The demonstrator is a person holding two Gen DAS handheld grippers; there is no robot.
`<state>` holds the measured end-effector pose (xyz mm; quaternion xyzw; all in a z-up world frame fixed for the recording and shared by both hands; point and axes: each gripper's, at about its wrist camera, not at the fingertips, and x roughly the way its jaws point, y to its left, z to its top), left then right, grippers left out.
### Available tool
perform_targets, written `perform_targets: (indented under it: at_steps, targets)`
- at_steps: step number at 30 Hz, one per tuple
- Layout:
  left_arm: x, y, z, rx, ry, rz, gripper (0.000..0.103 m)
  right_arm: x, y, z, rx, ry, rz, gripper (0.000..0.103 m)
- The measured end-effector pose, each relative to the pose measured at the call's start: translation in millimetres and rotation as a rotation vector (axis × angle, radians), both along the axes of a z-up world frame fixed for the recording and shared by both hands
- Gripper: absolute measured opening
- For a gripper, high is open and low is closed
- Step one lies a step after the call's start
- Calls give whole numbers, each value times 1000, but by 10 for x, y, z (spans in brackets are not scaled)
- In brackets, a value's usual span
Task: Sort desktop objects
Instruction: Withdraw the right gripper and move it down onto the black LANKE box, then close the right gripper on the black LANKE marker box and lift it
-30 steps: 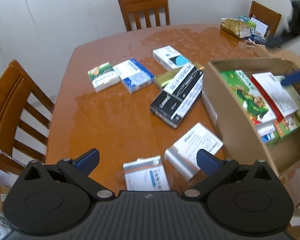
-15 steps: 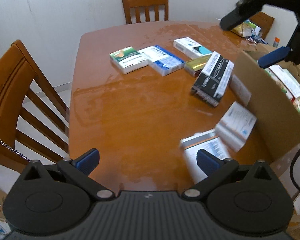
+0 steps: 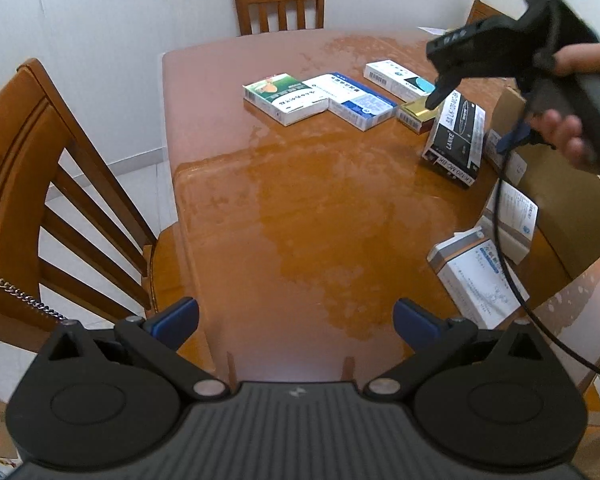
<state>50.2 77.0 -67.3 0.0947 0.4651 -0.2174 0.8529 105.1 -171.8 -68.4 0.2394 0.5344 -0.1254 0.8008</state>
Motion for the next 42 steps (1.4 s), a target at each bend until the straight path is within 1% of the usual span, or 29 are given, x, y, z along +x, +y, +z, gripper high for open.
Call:
perform_targets:
  at_steps: [3,6,11,12,16,18,20,22,23,25,27,28,29,31,33,36,39,41,42]
  targets:
    - [39,46,-49,-5,15,-4,103,70,-24,-137,-10,20,-45,95]
    - [74,77,-88,-10,26,-9,103,80,11,-151,-35,20,-14,94]
    - [101,97,-105,-21,31,-16,103,97,71,-174,-76,18,37,78]
    - [102,99,-102,-23,30,-18,103,100,83,-179,-85,18,47,76]
    - [103,99,-96,-27,29,-21,103,114,130,-198,-118,17,88,75]
    - [94,107,-88,-29,27,-21,103,116,159,-198,-131,16,112,67]
    - [86,113,-78,-32,26,-21,103,88,226,-137,-121,15,161,56]
    - [77,119,-64,-35,22,-22,103,66,287,-121,-98,28,201,52]
    - [71,122,-53,-36,18,-22,103,50,316,-121,-103,33,210,52]
    - [56,142,-30,-39,10,-17,103,-11,322,-103,-109,21,189,53]
    - [46,174,-24,-42,11,-4,103,-67,270,-87,-61,3,160,57]
    - [41,187,-25,-43,12,1,103,-86,236,-81,-59,-2,131,67]
    - [35,198,-27,-43,13,4,103,-100,201,-76,-58,-7,100,78]
    - [23,219,-31,-44,15,10,103,-96,124,-75,-65,-11,27,90]
    - [8,230,-36,-42,17,12,103,-66,66,-91,-55,-25,-13,91]
    - [-17,243,-43,-38,19,14,103,32,39,-190,-38,-12,-44,91]
    - [-37,271,-45,-35,21,22,103,102,68,-292,-38,-3,-43,90]
    - [-42,292,-47,-34,24,29,103,121,115,-331,-51,3,-12,76]
    - [-39,301,-51,-34,26,32,103,120,141,-341,-58,6,9,76]
